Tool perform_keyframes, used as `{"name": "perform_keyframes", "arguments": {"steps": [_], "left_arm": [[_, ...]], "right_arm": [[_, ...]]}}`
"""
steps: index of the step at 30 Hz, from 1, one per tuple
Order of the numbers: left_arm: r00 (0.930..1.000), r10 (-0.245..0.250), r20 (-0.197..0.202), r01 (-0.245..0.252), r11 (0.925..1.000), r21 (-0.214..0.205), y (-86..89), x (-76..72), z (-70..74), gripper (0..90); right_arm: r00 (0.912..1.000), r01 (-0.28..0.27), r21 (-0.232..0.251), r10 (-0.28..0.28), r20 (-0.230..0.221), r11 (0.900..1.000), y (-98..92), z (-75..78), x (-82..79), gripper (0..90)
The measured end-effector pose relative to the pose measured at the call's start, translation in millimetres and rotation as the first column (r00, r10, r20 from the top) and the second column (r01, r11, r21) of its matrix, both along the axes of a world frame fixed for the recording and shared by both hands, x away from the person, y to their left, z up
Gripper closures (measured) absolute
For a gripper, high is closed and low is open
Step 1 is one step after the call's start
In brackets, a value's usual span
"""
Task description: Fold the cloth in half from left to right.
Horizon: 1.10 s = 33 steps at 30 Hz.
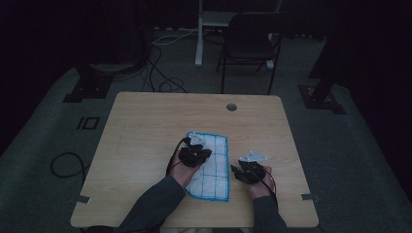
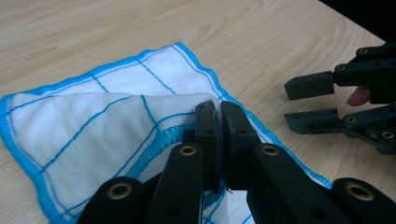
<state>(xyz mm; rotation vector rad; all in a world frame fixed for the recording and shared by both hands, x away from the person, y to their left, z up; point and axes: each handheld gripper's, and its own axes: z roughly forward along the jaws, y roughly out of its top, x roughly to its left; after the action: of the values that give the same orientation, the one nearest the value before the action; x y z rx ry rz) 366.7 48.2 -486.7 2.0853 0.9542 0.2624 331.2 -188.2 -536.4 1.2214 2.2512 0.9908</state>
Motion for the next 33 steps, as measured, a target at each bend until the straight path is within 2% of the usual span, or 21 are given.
{"name": "perform_keyframes", "arguments": {"steps": [11, 14, 17, 19, 22, 25, 28, 30, 33], "left_arm": [[0.9985, -0.042, -0.035, 0.044, 0.998, 0.047, -16.9, 5.9, -17.4, 86.8], [0.9967, -0.05, -0.064, 0.054, 0.9967, 0.06, -19.7, 9.0, -23.9, 85.7], [0.9951, -0.061, -0.078, 0.065, 0.9962, 0.057, -20.6, 8.8, -25.3, 72.0], [0.9952, -0.066, -0.073, 0.07, 0.996, 0.055, -19.9, 6.6, -21.6, 63.5], [0.9957, -0.075, -0.054, 0.078, 0.996, 0.045, -15.8, 0.6, -8.9, 58.9], [0.9958, -0.082, -0.04, 0.083, 0.9956, 0.043, -10.8, -3.7, 1.0, 58.5], [0.9966, -0.077, -0.028, 0.078, 0.9968, 0.02, -1.3, -7.1, 9.8, 58.2], [0.9982, -0.06, -0.01, 0.06, 0.9982, -0.002, 8.6, -9.1, 14.3, 58.3], [0.9998, -0.021, 0.002, 0.021, 0.9998, -0.004, 25.1, -9.0, 16.6, 58.8]], "right_arm": [[1.0, 0.0, -0.003, 0.0, -0.007, 1.0, -0.2, -1.7, 1.2, 57.6], [1.0, -0.001, -0.004, 0.001, -0.009, 1.0, 0.0, -2.0, 1.4, 57.6], [1.0, -0.001, -0.004, 0.001, -0.009, 1.0, 0.0, -2.0, 1.4, 57.6], [1.0, -0.001, -0.003, 0.001, -0.009, 1.0, -0.2, -2.0, 1.4, 57.6], [1.0, -0.001, -0.002, 0.001, -0.007, 1.0, -0.3, -1.9, 1.4, 57.6], [1.0, -0.004, -0.006, 0.004, -0.006, 1.0, 0.3, -2.1, 1.3, 57.6], [1.0, -0.004, -0.006, 0.004, -0.004, 1.0, 0.7, -2.0, 1.1, 57.6], [1.0, -0.001, -0.005, 0.001, -0.005, 1.0, 0.5, -2.0, 1.1, 57.6], [1.0, -0.001, -0.003, 0.001, -0.005, 1.0, -0.1, -1.8, 1.1, 57.6]]}}
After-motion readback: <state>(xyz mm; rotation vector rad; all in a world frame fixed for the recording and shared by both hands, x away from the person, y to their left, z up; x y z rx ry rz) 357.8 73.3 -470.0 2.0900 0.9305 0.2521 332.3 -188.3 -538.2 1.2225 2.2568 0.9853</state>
